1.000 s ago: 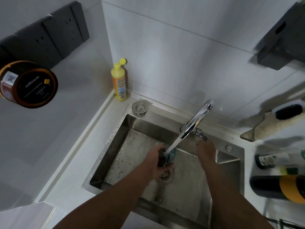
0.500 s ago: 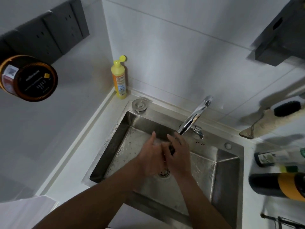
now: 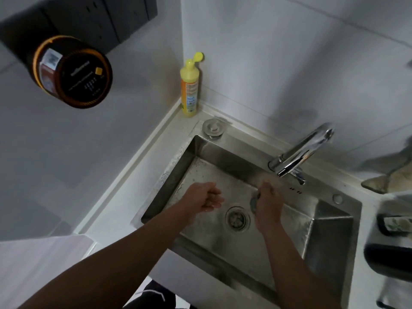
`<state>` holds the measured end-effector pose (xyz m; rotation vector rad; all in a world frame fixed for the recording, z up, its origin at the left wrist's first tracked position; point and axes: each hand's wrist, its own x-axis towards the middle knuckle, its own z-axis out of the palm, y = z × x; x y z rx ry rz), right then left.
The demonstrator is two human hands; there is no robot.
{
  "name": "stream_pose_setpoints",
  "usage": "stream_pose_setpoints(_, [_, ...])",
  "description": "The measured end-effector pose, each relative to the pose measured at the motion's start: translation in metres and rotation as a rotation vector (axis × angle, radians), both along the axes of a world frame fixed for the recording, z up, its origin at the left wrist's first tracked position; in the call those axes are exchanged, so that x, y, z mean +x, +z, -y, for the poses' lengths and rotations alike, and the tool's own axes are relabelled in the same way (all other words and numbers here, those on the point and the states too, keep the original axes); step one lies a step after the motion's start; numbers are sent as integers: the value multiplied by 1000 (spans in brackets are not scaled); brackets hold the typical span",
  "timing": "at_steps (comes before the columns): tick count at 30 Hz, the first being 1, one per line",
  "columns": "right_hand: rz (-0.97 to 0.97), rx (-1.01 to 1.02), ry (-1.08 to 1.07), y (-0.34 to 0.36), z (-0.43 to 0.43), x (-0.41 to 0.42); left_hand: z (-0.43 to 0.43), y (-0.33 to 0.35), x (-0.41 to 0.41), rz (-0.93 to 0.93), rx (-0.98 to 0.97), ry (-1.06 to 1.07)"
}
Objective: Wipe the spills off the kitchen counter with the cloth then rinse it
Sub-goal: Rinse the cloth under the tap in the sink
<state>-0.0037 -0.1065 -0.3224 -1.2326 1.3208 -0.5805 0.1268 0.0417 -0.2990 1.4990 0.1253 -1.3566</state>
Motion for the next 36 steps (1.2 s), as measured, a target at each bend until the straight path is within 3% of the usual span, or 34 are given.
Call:
stream_pose_setpoints(6, [-325, 99, 92, -42, 4, 3, 5, -8, -12, 21, 68, 14])
stream_pose_setpoints(10, [-124, 373, 30, -20, -5, 0, 12, -3, -27, 4, 24, -120])
stream_pose_setpoints(15, [226, 544, 302, 43, -20, -18, 26, 18, -47, -156, -81, -104])
stream_pose_setpoints(16, [244, 490, 331, 52, -22, -23, 27, 23, -48, -197, -140, -91])
stream_pose_setpoints(18, [123, 182, 376, 65, -24, -32, 31, 35, -50, -301, -295, -105])
stream_pose_setpoints(21, [101, -150, 256, 77, -28, -36, 41, 44, -49, -403, -369, -121])
stream_pose_setpoints(23, [97, -197, 230, 79, -26, -39, 48, 46, -49, -366, -279, -168])
stream_pose_setpoints(26, [84, -179, 200, 80, -23, -45, 49, 45, -43, -74, -52, -245])
stream_pose_setpoints(28, [109, -132, 196, 82, -19, -48, 46, 37, -34, 92, 62, -186])
stream_pose_setpoints(32, [74, -120, 297, 83, -9, -51, 38, 30, -25, 143, 67, -83])
stream_pose_setpoints(36, [-44, -227, 352, 77, -1, -48, 36, 33, -28, 193, 23, -110])
